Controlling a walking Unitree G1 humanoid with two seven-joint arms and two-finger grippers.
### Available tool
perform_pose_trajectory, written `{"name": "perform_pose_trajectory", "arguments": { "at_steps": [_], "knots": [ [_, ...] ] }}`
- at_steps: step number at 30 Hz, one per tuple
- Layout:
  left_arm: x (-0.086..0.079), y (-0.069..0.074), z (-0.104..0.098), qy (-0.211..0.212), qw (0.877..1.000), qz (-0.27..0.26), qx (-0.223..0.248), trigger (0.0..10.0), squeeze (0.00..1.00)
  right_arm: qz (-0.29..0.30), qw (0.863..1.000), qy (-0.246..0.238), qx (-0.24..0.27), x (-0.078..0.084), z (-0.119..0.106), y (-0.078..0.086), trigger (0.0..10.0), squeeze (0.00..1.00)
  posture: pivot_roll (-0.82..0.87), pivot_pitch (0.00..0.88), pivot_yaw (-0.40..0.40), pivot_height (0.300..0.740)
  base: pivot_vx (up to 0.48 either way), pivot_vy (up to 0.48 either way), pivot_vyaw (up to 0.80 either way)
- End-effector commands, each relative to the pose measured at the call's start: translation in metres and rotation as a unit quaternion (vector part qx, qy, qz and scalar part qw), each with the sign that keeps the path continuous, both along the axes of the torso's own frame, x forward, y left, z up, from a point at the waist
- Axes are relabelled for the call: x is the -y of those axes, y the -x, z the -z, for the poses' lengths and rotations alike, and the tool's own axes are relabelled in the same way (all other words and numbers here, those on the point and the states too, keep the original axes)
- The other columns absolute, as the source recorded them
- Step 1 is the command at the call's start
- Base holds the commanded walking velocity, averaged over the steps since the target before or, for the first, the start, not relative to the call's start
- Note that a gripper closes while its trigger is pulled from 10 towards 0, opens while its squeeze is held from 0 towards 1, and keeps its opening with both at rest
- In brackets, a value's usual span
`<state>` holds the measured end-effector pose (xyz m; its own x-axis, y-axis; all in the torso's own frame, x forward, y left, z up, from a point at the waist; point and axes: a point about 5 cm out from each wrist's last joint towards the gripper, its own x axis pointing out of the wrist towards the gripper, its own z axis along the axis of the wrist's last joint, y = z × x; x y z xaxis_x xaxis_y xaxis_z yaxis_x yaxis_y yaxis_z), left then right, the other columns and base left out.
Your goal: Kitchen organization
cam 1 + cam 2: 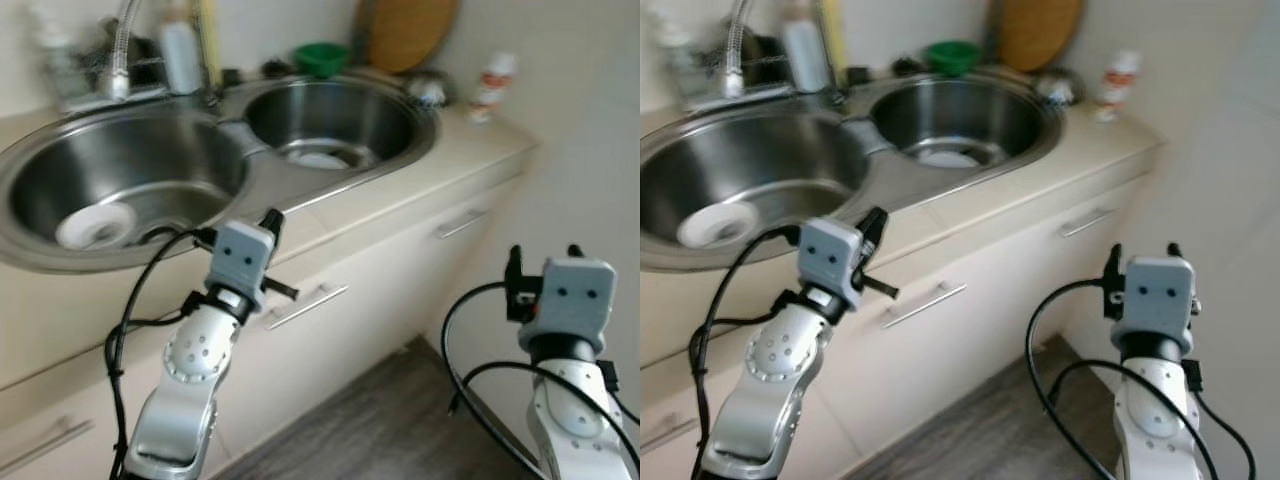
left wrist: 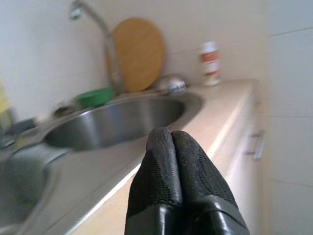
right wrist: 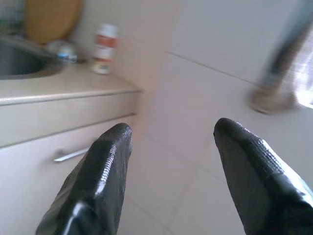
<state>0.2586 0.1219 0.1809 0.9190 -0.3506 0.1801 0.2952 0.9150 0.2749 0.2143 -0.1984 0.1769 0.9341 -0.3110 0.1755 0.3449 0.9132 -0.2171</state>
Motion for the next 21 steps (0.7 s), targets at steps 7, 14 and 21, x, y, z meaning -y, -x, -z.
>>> {"name": "perform_pose_trajectory", "arguments": {
  "at_steps": [7,14,21],
  "knots": [
    [-0.0025,-0.0009,-0.0003,-0.004,1.0,-0.002,0.001,10.0,0.0,0.027,0.999,-0.022,0.009,0.0055,0.0001,0.0009,10.0,0.0,0.07,0.0,-0.031,0.74,0.0,0.0,-0.8],
    [-0.0022,-0.0016,0.0008,-0.007,1.0,0.001,-0.001,10.0,0.0,0.043,0.999,-0.023,0.014,0.0095,-0.0016,0.0016,10.0,0.0,0.06,0.0,-0.027,0.74,0.0,0.0,-0.8],
    [-0.0018,-0.0023,0.0007,-0.008,1.0,0.003,0.0,10.0,0.0,0.043,0.999,-0.009,0.007,0.0104,0.0,0.0024,10.0,0.0,0.06,0.0,-0.025,0.74,0.0,0.0,-0.8]
  ]
}}
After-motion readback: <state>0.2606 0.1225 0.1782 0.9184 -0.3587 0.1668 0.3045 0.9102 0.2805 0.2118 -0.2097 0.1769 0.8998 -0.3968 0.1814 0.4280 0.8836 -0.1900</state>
